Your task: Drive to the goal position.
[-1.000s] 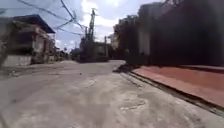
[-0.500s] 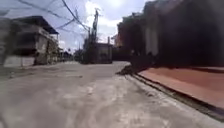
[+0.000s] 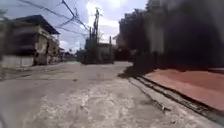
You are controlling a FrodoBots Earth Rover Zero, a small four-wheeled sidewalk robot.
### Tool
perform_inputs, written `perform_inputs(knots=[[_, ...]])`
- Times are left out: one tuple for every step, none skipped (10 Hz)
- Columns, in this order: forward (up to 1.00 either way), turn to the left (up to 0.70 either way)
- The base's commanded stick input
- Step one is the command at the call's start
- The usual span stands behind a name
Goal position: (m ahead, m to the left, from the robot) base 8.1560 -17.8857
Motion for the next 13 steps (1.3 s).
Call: perform_inputs(knots=[[1.00,0.26],[1.00,0.25],[1.00,0.22],[1.00,0.18],[1.00,0.15],[1.00,0.11],[1.00,0.07],[1.00,0.04],[1.00,0.01],[1.00,0.00],[1.00,0.01],[1.00,0.02],[1.00,0.01]])
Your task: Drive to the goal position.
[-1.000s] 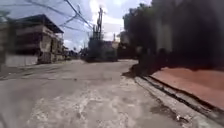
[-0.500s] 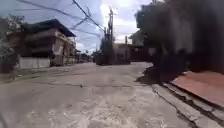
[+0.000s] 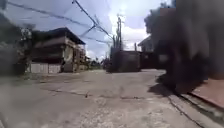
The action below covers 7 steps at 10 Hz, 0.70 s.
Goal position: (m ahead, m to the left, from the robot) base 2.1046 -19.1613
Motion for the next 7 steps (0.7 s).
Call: perform_inputs(knots=[[1.00,-0.01],[1.00,-0.03],[1.00,-0.06],[1.00,-0.09],[1.00,-0.28],[1.00,-0.40],[1.00,-0.40]])
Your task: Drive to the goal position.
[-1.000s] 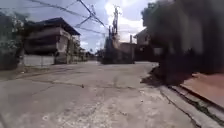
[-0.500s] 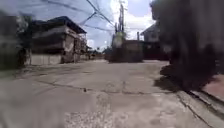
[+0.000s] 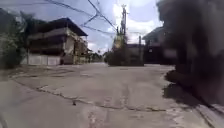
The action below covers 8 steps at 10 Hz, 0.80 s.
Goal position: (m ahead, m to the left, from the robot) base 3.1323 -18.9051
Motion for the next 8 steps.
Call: perform_inputs(knots=[[1.00,-0.38],[1.00,-0.17],[1.00,-0.03],[1.00,-0.02],[1.00,-0.02],[1.00,-0.02],[1.00,-0.03],[1.00,-0.03]])
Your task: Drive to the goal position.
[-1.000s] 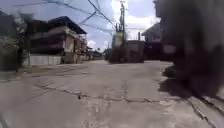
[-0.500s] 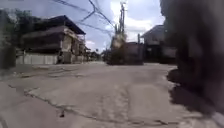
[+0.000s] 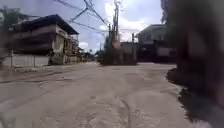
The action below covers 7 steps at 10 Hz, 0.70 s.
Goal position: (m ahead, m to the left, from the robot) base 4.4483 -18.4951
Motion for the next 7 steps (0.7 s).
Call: perform_inputs(knots=[[1.00,-0.03],[1.00,-0.03],[1.00,-0.04],[1.00,-0.04],[1.00,-0.04],[1.00,-0.05],[1.00,-0.05]])
